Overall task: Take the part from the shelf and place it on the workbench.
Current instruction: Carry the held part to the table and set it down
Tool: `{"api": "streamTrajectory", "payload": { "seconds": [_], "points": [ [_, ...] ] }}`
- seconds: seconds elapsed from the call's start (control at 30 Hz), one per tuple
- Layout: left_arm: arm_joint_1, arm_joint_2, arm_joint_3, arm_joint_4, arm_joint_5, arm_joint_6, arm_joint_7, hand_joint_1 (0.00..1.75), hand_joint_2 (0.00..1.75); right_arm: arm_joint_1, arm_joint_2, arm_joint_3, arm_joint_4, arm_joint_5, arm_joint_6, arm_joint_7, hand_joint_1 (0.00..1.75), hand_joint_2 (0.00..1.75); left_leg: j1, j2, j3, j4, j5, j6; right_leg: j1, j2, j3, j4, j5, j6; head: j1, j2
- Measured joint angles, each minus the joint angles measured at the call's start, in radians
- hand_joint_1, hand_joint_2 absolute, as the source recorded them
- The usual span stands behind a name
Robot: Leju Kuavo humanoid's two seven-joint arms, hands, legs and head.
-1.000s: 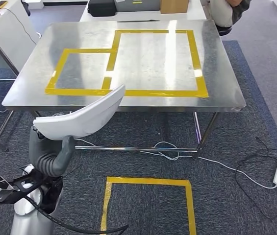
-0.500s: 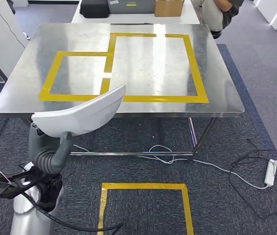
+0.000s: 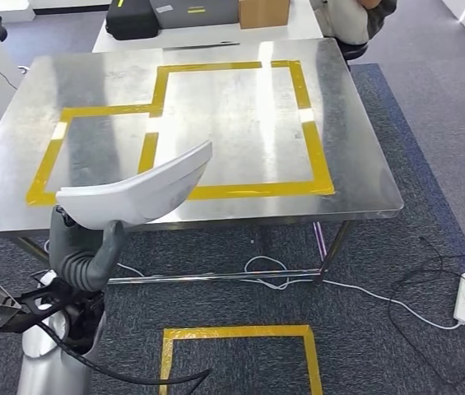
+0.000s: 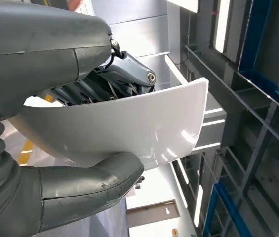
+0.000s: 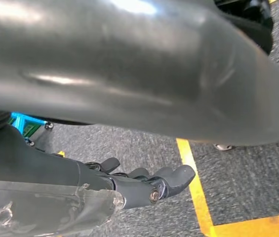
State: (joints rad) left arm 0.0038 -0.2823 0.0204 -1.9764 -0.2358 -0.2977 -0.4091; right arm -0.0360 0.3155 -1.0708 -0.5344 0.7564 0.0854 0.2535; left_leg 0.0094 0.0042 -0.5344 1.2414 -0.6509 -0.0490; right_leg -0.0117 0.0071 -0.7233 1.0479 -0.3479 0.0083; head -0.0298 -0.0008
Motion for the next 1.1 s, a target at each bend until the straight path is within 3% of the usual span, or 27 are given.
{"api": "streamTrajectory", "payload": {
  "seconds": [0.03,0.07,0.1,0.17,0.2,0.27,0.37,0.4,0.53,0.7,0.8,0.87,0.9,1.0,1.03,1.07,1.1],
  "points": [
    [0.0,0.0,0.001,0.0,0.0,0.0,0.0,1.75,1.75,0.0,0.0,0.0,0.0,0.0,0.0,0.0,0.0,0.0,0.0,0.0,-0.029,0.018,-0.035,0.0,0.001,0.004,0.008,-0.002,-0.006,-0.001,0.0,0.0],
    [0.0,0.0,0.001,0.0,0.0,0.0,0.0,1.75,1.75,0.0,0.0,0.0,0.0,0.0,0.0,0.0,0.0,0.0,0.0,0.0,-0.049,0.017,-0.046,0.0,0.001,0.009,0.015,-0.003,-0.011,-0.001,0.0,0.0],
    [0.0,0.0,0.001,0.0,-0.001,0.0,0.0,1.75,1.75,0.0,0.0,0.0,0.0,0.0,0.0,0.0,0.0,0.0,0.0,0.0,-0.057,-0.007,-0.024,0.002,0.002,0.013,0.022,-0.003,-0.016,0.0,0.0,0.0],
    [-0.001,0.0,0.001,0.0,-0.002,0.0,0.0,1.75,1.75,0.0,0.0,0.001,0.0,-0.001,0.0,0.0,0.0,0.0,-0.001,0.0,-0.044,-0.109,0.083,0.008,0.002,0.021,0.033,-0.003,-0.021,0.004,0.0,0.0],
    [-0.003,0.0,0.001,0.0,-0.003,0.0,0.0,1.75,1.75,-0.001,0.0,0.001,0.0,-0.001,0.0,0.0,0.0,0.0,-0.002,0.0,-0.033,-0.165,0.121,0.012,0.003,0.023,0.036,-0.002,-0.022,0.007,0.0,0.0],
    [-0.005,0.0,0.0,0.0,-0.006,0.0,0.001,1.75,1.75,0.0,0.0,0.002,0.0,-0.002,0.0,0.0,0.0,0.0,-0.005,-0.001,-0.022,-0.225,0.15,0.021,0.006,0.024,0.035,-0.003,-0.023,0.018,-0.001,0.0],
    [-0.007,0.0,-0.005,0.0,-0.011,0.0,0.003,1.75,1.75,-0.001,-0.001,0.002,0.0,-0.003,0.003,0.0,0.0,0.0,-0.006,-0.005,-0.023,-0.233,0.164,0.024,0.008,0.019,0.036,-0.007,-0.03,0.015,-0.001,0.0],
    [-0.008,0.0,-0.006,0.0,-0.013,0.0,0.004,1.75,1.75,-0.001,-0.001,0.002,0.0,-0.004,0.004,0.0,0.0,0.0,-0.006,-0.005,-0.023,-0.233,0.165,0.024,0.008,0.018,0.039,-0.011,-0.028,0.013,-0.001,0.0],
    [-0.01,0.001,-0.012,0.002,-0.028,0.001,0.004,1.75,1.75,-0.001,-0.001,0.006,-0.001,-0.006,0.007,0.0,0.0,0.0,-0.009,-0.006,-0.023,-0.231,0.166,0.035,0.005,0.018,0.047,-0.026,-0.012,0.034,-0.001,0.0],
    [-0.015,0.009,-0.022,0.013,-0.039,0.002,0.002,1.75,1.75,-0.001,0.0,0.007,-0.001,-0.011,0.017,-0.002,0.0,0.0,-0.017,-0.006,-0.025,-0.23,0.162,0.051,-0.004,0.019,0.049,-0.032,-0.01,0.052,-0.002,0.0],
    [-0.019,0.011,-0.022,0.019,-0.039,0.002,0.002,1.75,1.75,-0.001,0.0,0.008,-0.001,-0.012,0.017,-0.003,0.0,0.0,-0.018,-0.006,-0.022,-0.237,0.158,0.068,-0.007,0.018,0.05,-0.023,-0.003,0.065,-0.002,0.0],
    [-0.021,0.012,-0.023,0.022,-0.039,0.002,0.002,1.75,1.75,-0.002,0.0,0.008,-0.001,-0.012,0.018,-0.004,0.0,0.0,-0.014,-0.005,-0.01,-0.242,0.155,0.079,-0.006,0.014,0.037,0.009,-0.014,0.07,0.001,0.0],
    [-0.021,0.012,-0.023,0.023,-0.038,0.002,0.002,1.75,1.75,-0.002,0.0,0.008,-0.001,-0.012,0.018,-0.005,0.0,0.0,-0.011,-0.005,-0.002,-0.242,0.154,0.08,-0.007,0.011,0.02,0.045,-0.035,0.07,0.002,0.0],
    [-0.021,0.013,-0.023,0.027,-0.038,0.001,0.002,1.75,1.75,-0.002,-0.001,0.007,0.0,-0.013,0.018,-0.006,0.0,0.0,-0.009,-0.003,0.016,-0.242,0.142,0.077,-0.008,0.003,-0.072,0.227,-0.114,0.071,0.007,0.0],
    [-0.021,0.014,-0.024,0.028,-0.038,0.001,0.001,1.75,1.75,-0.002,-0.001,0.007,0.0,-0.013,0.018,-0.006,0.0,0.0,-0.007,-0.003,0.024,-0.242,0.136,0.073,-0.009,0.002,-0.091,0.26,-0.122,0.072,0.007,0.0],
    [-0.021,0.014,-0.024,0.03,-0.037,0.001,0.0,1.75,1.75,-0.002,-0.001,0.007,0.0,-0.013,0.018,-0.006,0.0,0.0,-0.004,-0.003,0.033,-0.242,0.129,0.068,-0.01,0.001,-0.092,0.255,-0.113,0.074,0.007,0.0],
    [-0.021,0.015,-0.024,0.03,-0.037,0.001,-0.002,1.75,1.75,-0.002,-0.001,0.006,0.0,-0.013,0.018,-0.007,0.0,0.0,0.001,-0.003,0.045,-0.242,0.12,0.062,-0.012,0.0,-0.073,0.211,-0.09,0.078,0.007,0.0]
  ]
}}
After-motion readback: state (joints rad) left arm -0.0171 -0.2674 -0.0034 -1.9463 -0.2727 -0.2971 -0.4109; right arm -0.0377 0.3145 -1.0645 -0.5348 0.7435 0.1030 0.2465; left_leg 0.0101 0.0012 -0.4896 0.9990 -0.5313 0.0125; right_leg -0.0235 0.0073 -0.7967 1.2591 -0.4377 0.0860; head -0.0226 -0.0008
